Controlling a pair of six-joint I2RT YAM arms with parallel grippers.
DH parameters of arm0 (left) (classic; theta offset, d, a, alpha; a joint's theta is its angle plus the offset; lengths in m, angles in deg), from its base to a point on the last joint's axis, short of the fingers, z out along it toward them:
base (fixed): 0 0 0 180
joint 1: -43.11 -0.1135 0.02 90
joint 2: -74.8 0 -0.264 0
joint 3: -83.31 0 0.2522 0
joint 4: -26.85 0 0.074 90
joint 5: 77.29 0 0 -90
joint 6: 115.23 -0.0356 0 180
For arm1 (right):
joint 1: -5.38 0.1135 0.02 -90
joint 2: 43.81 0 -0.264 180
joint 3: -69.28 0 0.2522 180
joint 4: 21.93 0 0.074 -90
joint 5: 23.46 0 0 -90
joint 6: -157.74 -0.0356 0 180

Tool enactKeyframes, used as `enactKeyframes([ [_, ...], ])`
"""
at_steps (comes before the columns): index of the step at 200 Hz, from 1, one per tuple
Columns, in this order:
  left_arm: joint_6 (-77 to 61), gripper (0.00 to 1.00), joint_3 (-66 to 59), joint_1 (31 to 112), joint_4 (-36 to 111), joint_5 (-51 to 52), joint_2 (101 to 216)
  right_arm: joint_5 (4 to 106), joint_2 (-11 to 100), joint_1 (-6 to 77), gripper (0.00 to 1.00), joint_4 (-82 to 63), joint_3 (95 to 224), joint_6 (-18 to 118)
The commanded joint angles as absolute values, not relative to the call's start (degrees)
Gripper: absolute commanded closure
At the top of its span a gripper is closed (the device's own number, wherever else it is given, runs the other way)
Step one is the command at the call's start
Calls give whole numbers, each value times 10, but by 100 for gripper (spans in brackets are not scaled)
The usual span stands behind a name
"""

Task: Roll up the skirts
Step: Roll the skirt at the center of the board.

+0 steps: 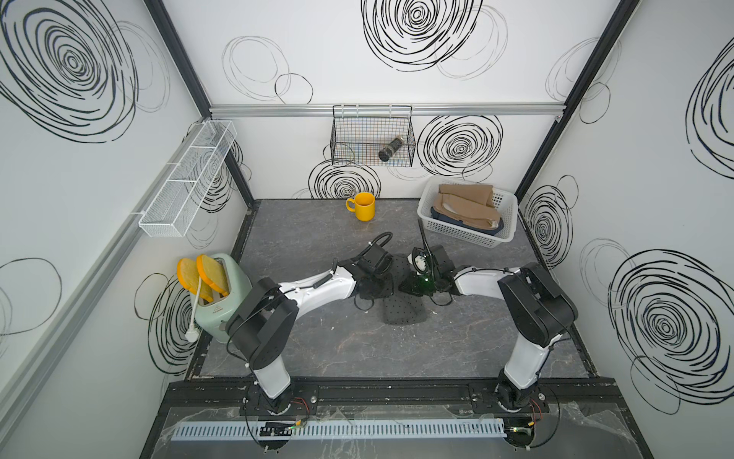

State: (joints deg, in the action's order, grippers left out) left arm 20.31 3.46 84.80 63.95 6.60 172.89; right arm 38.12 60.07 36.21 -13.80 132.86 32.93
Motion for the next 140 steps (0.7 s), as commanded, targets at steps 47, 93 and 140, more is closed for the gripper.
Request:
enactKeyframes([
  [47, 241, 84, -144, 898, 748, 59, 1846, 312, 615, 355, 94, -227, 1246, 268],
  [93, 213, 85, -248, 919, 822, 95, 1955, 293, 596, 324, 88, -233, 1221, 259],
  [140, 200, 87, -268, 921, 849, 129, 2007, 320, 535, 279, 77, -242, 1168, 233],
])
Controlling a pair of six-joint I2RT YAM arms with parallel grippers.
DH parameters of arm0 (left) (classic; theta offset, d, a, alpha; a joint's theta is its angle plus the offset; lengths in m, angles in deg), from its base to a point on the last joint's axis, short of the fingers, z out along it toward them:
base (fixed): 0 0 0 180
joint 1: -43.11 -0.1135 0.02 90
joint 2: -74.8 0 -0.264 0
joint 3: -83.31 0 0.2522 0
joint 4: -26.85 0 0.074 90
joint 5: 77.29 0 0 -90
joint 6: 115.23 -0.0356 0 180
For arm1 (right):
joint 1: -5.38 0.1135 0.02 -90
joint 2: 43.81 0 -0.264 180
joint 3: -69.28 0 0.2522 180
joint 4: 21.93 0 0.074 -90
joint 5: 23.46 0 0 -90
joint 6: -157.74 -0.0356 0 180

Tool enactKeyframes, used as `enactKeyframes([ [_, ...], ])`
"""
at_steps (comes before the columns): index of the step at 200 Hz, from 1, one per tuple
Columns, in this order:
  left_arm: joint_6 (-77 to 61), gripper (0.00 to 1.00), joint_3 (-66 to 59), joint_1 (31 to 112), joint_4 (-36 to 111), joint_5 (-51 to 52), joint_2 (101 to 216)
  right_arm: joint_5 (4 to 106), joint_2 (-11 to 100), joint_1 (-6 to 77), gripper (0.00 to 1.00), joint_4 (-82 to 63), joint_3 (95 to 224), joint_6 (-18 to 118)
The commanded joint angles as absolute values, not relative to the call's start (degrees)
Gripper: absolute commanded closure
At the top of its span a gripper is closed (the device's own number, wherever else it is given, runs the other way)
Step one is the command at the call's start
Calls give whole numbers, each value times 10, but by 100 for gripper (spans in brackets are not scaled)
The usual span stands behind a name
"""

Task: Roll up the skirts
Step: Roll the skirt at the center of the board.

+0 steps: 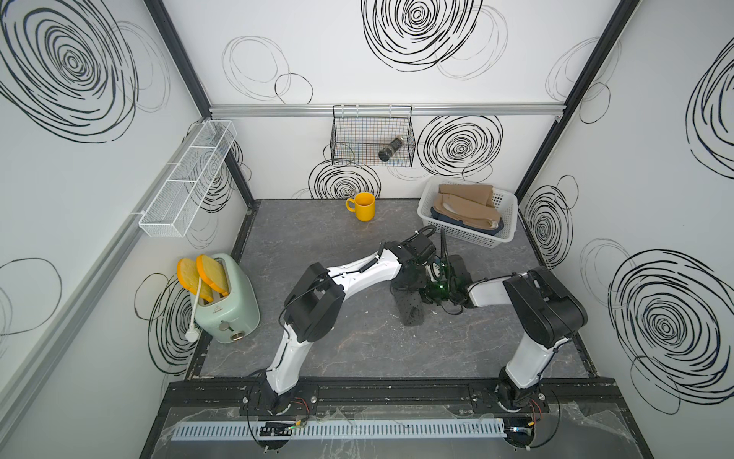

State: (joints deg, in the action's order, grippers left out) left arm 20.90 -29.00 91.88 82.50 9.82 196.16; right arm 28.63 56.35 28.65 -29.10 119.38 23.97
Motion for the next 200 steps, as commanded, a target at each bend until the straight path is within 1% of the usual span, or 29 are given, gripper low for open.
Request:
enactKeyframes([
  [1, 200, 87, -267, 920, 849, 130, 2008, 321, 534, 279, 77, -240, 1168, 234],
  [24, 196, 87, -249, 916, 838, 132, 2015, 345, 516, 270, 72, -200, 1177, 251],
  [34, 191, 86, -251, 921, 830, 125, 2023, 342, 513, 272, 68, -220, 1172, 246],
  [48, 183, 85, -280, 931, 849, 132, 2046, 327, 513, 265, 71, -176, 1192, 255],
  [56, 181, 86, -297, 934, 869, 140, 2060, 333, 492, 246, 69, -169, 1183, 256],
  [64, 181, 86, -298, 933, 871, 144, 2065, 335, 459, 228, 64, -171, 1160, 254],
  [79, 180, 86, -279, 930, 853, 137, 2064, 356, 406, 209, 50, -123, 1149, 268],
  [89, 179, 86, -277, 928, 851, 133, 2068, 370, 381, 207, 47, -95, 1149, 282],
  [98, 176, 86, -282, 929, 853, 131, 2071, 363, 357, 208, 43, -98, 1140, 288],
  [111, 168, 84, -287, 931, 854, 127, 2073, 340, 326, 210, 31, -118, 1119, 286],
  [113, 167, 83, -288, 932, 853, 125, 2073, 333, 322, 211, 27, -124, 1115, 286],
  [117, 165, 82, -288, 933, 853, 123, 2073, 323, 313, 213, 22, -135, 1108, 285],
  [126, 160, 80, -288, 934, 853, 120, 2070, 305, 299, 221, 16, -155, 1091, 282],
  [148, 156, 76, -273, 935, 842, 107, 2055, 274, 304, 232, 15, -171, 1083, 280],
  [170, 154, 74, -264, 932, 834, 87, 2044, 254, 317, 237, 20, -171, 1083, 286],
  [200, 138, 71, -237, 926, 806, 52, 2023, 209, 313, 263, 18, -231, 1065, 268],
])
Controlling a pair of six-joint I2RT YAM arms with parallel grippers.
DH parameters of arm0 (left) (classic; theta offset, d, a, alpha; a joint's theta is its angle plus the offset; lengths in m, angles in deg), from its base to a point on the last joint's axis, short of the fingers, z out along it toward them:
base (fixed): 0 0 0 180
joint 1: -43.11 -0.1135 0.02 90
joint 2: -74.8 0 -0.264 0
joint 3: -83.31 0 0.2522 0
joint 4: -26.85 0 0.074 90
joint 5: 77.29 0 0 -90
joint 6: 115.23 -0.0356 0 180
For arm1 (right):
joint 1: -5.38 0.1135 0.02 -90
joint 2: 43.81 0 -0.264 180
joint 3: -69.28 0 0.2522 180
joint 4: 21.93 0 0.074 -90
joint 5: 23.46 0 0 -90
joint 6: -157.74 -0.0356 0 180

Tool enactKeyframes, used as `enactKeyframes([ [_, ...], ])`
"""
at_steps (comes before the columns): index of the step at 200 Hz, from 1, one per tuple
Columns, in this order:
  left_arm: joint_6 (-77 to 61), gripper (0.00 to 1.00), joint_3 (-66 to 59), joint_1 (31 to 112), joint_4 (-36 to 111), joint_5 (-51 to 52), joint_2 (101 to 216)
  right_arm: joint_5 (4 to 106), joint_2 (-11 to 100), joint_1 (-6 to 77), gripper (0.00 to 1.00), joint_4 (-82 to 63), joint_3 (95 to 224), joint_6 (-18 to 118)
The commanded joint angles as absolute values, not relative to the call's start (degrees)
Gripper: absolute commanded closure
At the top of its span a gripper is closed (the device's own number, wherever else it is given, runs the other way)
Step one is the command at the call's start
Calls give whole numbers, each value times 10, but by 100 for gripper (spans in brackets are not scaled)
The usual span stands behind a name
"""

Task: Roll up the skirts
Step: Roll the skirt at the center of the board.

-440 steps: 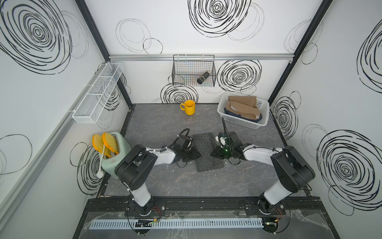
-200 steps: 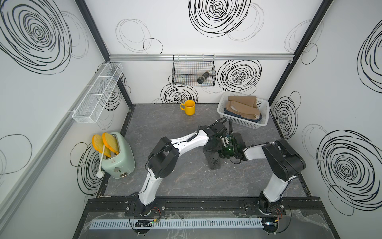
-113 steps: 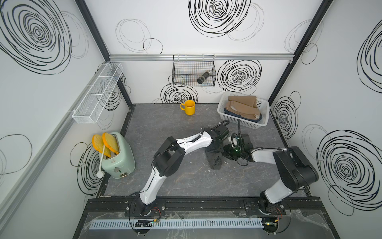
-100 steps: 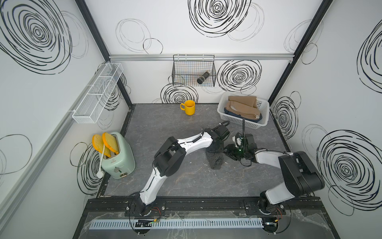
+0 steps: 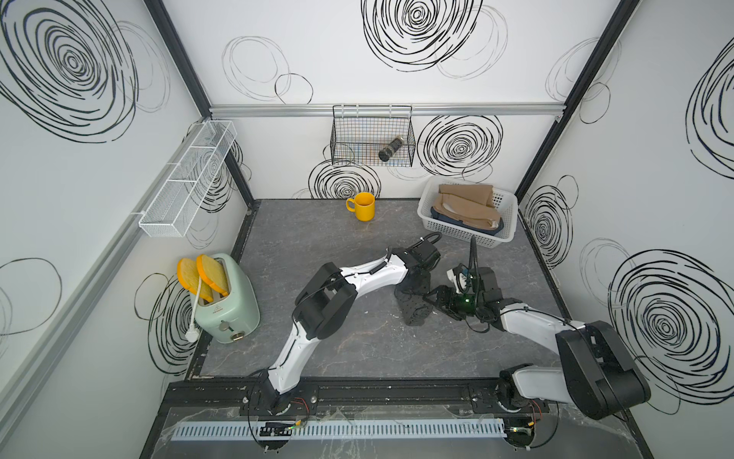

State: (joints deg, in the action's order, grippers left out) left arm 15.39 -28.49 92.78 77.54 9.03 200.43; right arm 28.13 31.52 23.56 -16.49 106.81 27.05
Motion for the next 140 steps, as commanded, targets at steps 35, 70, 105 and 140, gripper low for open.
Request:
enactKeyframes([
  [35, 116, 70, -204, 914, 784, 25, 1993, 225, 368, 283, 17, -223, 1085, 282],
  [70, 91, 69, -179, 911, 785, 30, 1958, 323, 416, 308, 7, -111, 1155, 354],
  [105, 88, 67, -159, 899, 774, -1, 1933, 404, 461, 356, 40, -80, 1198, 360],
  [140, 92, 62, -162, 871, 784, -20, 1906, 420, 492, 369, 85, -114, 1175, 363],
])
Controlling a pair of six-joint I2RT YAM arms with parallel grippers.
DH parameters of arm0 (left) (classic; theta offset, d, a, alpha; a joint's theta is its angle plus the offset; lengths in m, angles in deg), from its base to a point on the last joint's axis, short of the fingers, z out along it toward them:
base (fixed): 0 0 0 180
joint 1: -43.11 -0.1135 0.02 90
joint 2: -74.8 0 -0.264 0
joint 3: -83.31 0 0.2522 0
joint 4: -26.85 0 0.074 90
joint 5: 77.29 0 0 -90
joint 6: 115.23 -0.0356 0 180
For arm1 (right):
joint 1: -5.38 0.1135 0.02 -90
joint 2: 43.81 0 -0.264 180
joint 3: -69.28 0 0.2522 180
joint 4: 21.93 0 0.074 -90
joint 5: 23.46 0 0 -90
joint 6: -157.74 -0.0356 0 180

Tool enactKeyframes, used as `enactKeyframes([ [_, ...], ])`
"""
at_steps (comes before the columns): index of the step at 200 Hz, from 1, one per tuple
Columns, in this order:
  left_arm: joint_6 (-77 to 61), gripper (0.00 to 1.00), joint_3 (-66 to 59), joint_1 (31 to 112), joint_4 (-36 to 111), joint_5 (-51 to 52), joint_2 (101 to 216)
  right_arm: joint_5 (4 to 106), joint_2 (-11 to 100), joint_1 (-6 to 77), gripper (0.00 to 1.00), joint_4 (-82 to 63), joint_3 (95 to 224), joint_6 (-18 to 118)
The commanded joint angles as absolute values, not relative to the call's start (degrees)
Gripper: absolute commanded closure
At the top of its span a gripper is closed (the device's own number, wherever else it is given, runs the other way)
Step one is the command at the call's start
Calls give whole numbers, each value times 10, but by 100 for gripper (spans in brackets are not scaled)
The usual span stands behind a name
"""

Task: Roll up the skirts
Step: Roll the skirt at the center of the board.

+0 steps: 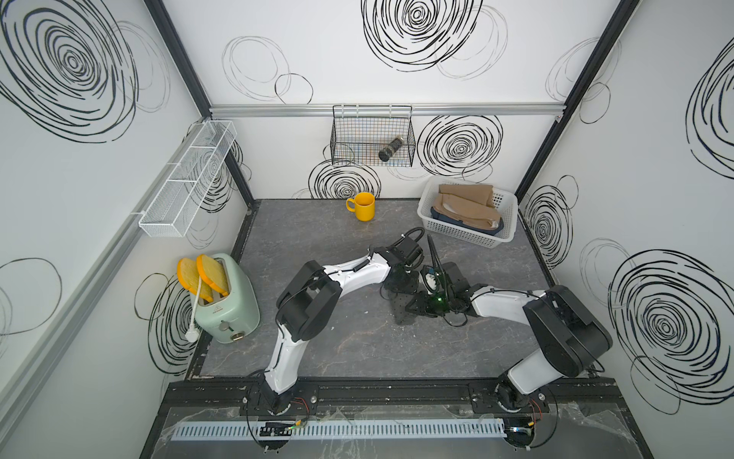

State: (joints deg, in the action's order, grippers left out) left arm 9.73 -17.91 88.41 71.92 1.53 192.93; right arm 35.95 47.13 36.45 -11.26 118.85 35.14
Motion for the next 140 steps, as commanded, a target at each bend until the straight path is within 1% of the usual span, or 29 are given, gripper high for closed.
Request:
enactKeyframes([
  [1, 93, 62, -162, 870, 783, -20, 1905, 419, 492, 369, 86, -115, 1174, 363],
  [24, 98, 56, -173, 840, 794, -25, 1893, 413, 490, 379, 100, -126, 1159, 365],
  [35, 95, 49, -192, 822, 811, -12, 1894, 413, 486, 386, 100, -131, 1153, 367],
  [50, 87, 47, -215, 798, 826, -12, 1900, 416, 485, 393, 100, -131, 1144, 368],
  [63, 76, 44, -243, 786, 844, 18, 1912, 418, 485, 395, 100, -129, 1139, 369],
  [89, 61, 46, -288, 767, 858, 27, 1960, 418, 480, 399, 100, -123, 1130, 374],
  [108, 61, 48, -329, 763, 856, 10, 2004, 430, 476, 407, 100, -112, 1126, 381],
  [124, 55, 51, -390, 774, 878, -26, 2056, 428, 479, 408, 100, -107, 1125, 385],
  [140, 58, 52, -430, 786, 893, -15, 2083, 423, 493, 409, 100, -99, 1130, 385],
])
